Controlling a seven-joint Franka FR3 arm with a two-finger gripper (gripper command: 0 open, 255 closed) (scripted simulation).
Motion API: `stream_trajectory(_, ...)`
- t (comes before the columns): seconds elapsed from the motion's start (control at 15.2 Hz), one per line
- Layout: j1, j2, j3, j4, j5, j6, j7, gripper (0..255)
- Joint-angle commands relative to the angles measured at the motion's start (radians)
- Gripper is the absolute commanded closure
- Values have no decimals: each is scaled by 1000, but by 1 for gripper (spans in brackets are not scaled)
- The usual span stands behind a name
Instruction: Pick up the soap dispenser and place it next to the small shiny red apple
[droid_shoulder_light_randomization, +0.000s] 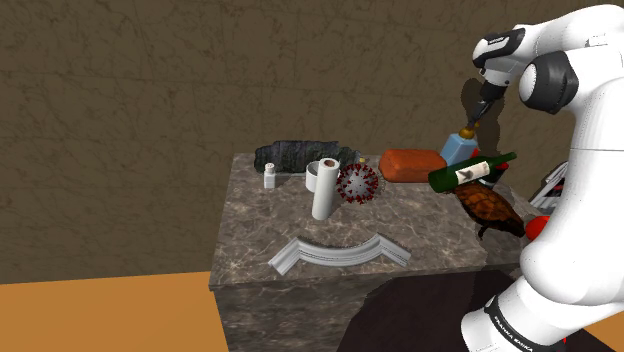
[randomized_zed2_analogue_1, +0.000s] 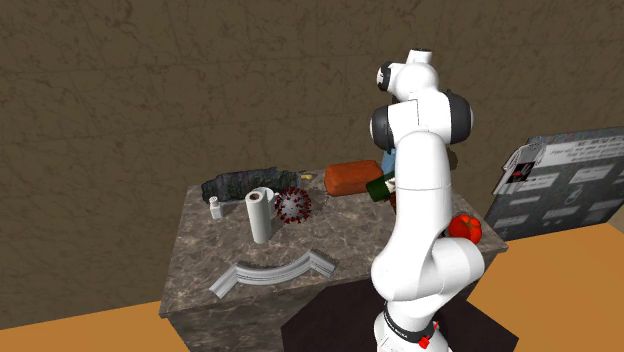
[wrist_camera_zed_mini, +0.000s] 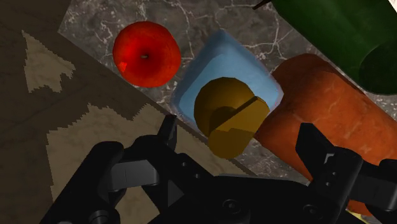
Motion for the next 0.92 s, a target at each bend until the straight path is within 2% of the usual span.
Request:
stream_trajectory(0.0, 0, 0, 0, 0, 0, 0, 0, 0)
stream_trajectory(0.07, 0, 0, 0, 0, 0, 0, 0, 0)
stream_trajectory(0.33, -11, -17, -8, 105, -13, -117, 13, 0)
stream_trajectory(0.86, -11, -17, -8, 105, -13, -117, 13, 0)
